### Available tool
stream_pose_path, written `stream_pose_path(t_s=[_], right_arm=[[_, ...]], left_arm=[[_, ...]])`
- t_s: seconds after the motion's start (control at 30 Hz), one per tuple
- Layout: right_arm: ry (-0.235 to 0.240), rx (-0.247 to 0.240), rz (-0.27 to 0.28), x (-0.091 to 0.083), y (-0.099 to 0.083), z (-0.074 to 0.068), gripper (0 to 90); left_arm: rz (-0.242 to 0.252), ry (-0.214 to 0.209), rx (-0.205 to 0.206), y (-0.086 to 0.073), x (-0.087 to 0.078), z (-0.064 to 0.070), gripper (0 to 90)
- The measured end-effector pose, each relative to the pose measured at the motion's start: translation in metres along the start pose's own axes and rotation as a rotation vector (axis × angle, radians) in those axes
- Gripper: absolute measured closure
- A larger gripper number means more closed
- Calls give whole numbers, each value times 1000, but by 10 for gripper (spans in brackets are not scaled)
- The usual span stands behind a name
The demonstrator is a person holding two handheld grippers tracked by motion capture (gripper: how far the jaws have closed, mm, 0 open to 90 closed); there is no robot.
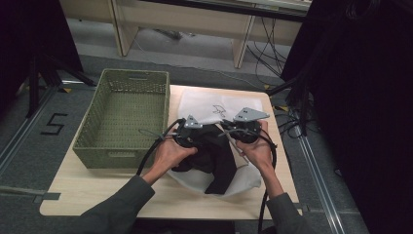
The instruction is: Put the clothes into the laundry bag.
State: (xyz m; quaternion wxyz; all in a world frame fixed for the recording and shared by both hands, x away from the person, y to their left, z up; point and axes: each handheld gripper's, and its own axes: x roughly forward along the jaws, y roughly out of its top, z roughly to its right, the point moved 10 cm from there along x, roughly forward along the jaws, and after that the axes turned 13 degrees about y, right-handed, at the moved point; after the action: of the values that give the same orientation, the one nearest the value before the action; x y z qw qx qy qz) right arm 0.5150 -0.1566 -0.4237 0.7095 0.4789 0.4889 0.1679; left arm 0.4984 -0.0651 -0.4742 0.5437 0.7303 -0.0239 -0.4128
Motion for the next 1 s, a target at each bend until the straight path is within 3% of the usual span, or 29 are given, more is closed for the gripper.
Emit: stream_pose_path(t_s=[0.03,0.07,0.13,0.23,0.3,0.4,0.43,0.6,0.77,0.87,0.93,1.0], right_arm=[[0,0,0,0,0,0,886],[4,-10,-5,-1,0,0,886],[-3,18,11,-1,1,0,886],[-13,-2,14,-3,1,4,886],[-12,-1,8,-2,-1,5,886],[-13,6,-4,0,-5,5,886],[-5,15,-15,1,-7,4,886],[-12,11,-8,-1,-9,9,886],[-10,31,-9,-1,-10,9,886],[-15,36,-4,-2,-10,9,886],[-9,28,-6,-3,-11,10,886],[-12,38,-6,-2,-12,10,885]], left_arm=[[0,0,0,0,0,0,673],[0,26,1,1,5,-2,673],[-7,43,-3,1,14,-3,669],[-12,77,-34,-2,33,-6,649],[-36,96,-12,-8,44,-7,617],[-66,93,11,-17,52,-3,453],[-72,66,-6,-17,49,2,418],[-92,46,9,-15,31,2,270],[-81,19,23,-12,11,3,213],[-98,-7,71,-17,1,5,208],[-101,6,90,-21,-7,3,207],[-111,-13,92,-24,-15,4,196]])
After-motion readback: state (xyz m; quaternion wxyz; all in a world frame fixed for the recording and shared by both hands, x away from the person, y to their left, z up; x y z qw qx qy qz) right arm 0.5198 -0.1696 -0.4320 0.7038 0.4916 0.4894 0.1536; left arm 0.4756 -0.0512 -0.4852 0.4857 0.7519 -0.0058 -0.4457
